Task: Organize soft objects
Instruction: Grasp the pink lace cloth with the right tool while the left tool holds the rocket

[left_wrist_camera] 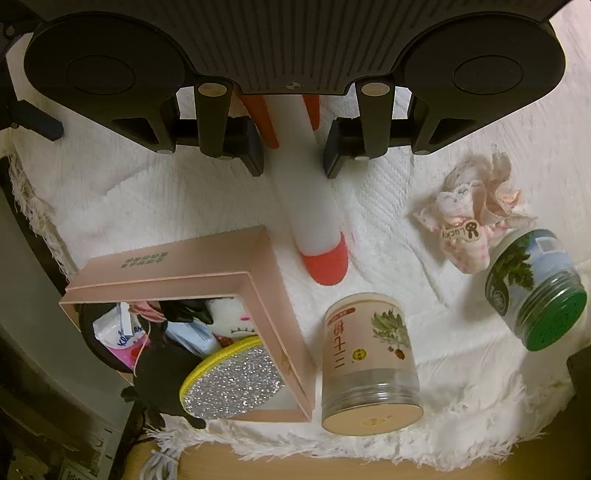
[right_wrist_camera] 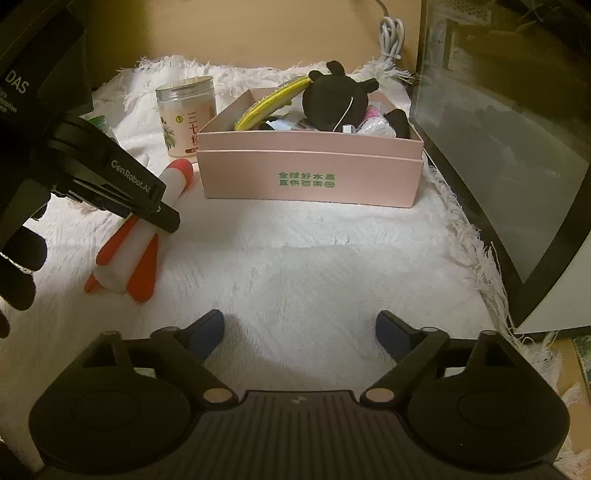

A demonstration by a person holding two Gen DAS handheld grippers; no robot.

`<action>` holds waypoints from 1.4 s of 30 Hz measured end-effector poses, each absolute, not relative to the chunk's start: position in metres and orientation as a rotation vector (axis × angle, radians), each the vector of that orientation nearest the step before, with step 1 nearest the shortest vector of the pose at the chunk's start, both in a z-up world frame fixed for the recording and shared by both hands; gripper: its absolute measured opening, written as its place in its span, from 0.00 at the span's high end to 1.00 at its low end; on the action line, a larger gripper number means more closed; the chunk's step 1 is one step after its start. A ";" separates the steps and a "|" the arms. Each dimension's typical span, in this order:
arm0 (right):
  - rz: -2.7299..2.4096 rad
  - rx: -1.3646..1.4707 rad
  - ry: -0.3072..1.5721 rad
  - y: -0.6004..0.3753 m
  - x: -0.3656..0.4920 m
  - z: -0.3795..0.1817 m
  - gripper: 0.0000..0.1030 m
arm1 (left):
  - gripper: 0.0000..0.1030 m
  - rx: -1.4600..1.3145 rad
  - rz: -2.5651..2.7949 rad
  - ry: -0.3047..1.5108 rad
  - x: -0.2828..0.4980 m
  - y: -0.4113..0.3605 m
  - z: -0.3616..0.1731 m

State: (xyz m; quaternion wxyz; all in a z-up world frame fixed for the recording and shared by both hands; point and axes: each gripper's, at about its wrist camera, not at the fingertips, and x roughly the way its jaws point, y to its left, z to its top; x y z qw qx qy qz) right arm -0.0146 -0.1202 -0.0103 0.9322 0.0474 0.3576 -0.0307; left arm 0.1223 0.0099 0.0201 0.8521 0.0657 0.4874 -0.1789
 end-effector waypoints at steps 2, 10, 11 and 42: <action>-0.056 0.093 0.722 -0.119 -0.016 -0.012 0.00 | 0.62 0.137 -0.369 1.022 0.122 0.008 0.020; -0.043 0.080 0.721 -0.113 -0.023 -0.014 0.00 | 0.62 0.170 -0.345 0.990 0.114 0.004 0.018; -0.038 0.078 0.722 -0.113 -0.025 -0.014 0.00 | 0.61 0.171 -0.343 0.988 0.113 0.004 0.018; 0.343 -0.044 0.728 0.071 0.150 0.043 0.12 | 0.70 -0.281 0.037 0.822 0.016 0.299 0.061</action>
